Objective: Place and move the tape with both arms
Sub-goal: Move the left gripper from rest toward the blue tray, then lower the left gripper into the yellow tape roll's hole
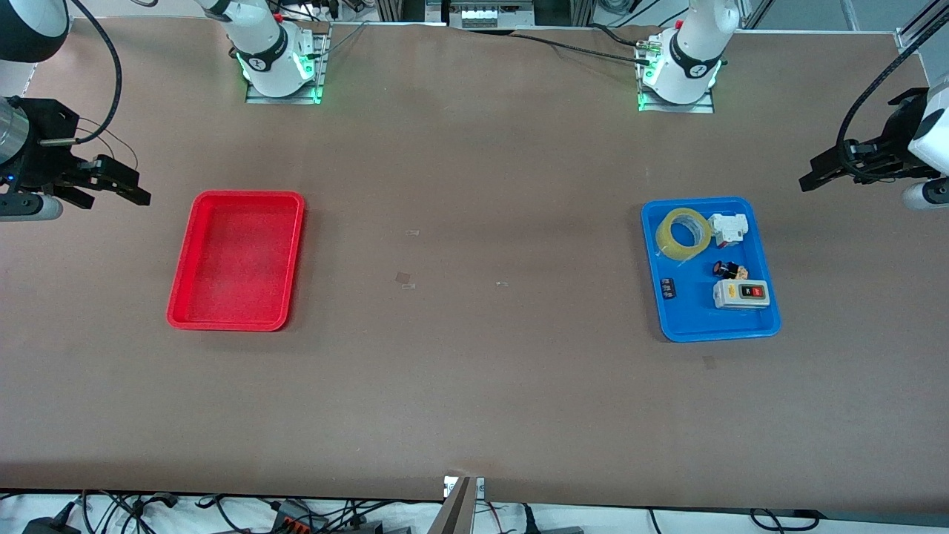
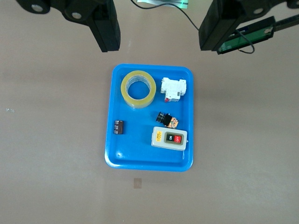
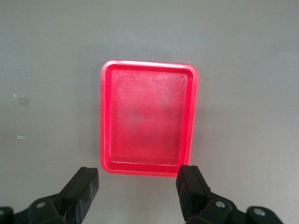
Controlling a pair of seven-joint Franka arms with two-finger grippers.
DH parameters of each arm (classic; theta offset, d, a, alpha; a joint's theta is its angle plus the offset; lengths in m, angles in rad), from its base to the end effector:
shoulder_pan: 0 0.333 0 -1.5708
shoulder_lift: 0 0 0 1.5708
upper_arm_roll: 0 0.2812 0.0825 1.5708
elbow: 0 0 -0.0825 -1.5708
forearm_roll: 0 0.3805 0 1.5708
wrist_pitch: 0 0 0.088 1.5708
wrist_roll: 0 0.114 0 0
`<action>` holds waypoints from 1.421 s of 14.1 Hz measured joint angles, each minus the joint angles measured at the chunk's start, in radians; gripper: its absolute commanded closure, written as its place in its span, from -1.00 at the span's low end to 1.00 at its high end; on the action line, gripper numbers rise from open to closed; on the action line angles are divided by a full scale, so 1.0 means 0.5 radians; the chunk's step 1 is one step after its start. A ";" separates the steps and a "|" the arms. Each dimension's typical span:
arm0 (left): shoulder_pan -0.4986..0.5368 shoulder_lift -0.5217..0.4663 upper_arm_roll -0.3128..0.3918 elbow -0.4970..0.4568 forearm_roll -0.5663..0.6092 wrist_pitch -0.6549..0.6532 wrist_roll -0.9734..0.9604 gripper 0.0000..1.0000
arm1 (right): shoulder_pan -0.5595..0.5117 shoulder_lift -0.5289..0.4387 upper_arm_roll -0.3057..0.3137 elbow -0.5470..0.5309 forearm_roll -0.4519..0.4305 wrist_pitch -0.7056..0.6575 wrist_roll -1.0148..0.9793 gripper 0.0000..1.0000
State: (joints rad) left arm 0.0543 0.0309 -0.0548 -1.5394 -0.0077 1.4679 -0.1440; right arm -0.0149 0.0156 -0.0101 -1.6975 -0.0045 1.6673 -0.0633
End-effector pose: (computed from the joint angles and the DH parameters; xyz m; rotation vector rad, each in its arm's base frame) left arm 0.5475 -0.0008 0.5718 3.1275 0.2241 -0.1612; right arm 0.5577 -0.0144 0.5227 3.1376 0.0609 -0.0721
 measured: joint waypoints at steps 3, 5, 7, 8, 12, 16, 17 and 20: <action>-0.005 0.010 -0.001 0.000 0.000 0.000 0.005 -1.00 | 0.000 -0.008 0.000 0.001 0.000 -0.001 0.000 -0.99; -0.006 0.017 -0.001 0.000 0.000 0.000 0.008 -1.00 | 0.000 -0.015 0.000 0.001 0.000 -0.001 0.000 -0.99; -0.006 0.022 -0.001 0.000 0.000 0.000 0.009 -1.00 | 0.000 -0.017 0.000 0.001 0.000 -0.001 0.000 -0.99; -0.007 0.027 -0.002 -0.001 0.000 -0.002 0.009 -1.00 | 0.000 -0.017 0.000 0.001 0.000 -0.001 0.000 -0.99; -0.009 0.040 -0.003 -0.073 0.000 -0.017 0.010 -1.00 | 0.000 -0.017 0.000 0.001 0.000 -0.004 0.000 -0.99; -0.014 0.042 -0.015 -0.287 0.000 -0.026 0.058 -1.00 | 0.000 -0.017 0.000 0.001 0.000 -0.003 0.000 -0.99; -0.014 0.042 -0.018 -0.342 0.000 -0.012 0.107 -1.00 | 0.000 -0.017 0.000 0.001 0.000 -0.002 0.000 -0.99; -0.010 0.035 -0.018 -0.578 0.000 0.223 0.200 -1.00 | 0.000 -0.017 0.000 0.000 0.000 0.004 0.000 -0.99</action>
State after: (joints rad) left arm 0.0494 0.0484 -0.0640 -1.8284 -0.0078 1.5796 -0.0440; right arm -0.0149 0.0070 -0.0101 -1.6973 -0.0047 1.6691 -0.0634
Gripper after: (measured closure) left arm 0.000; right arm 0.000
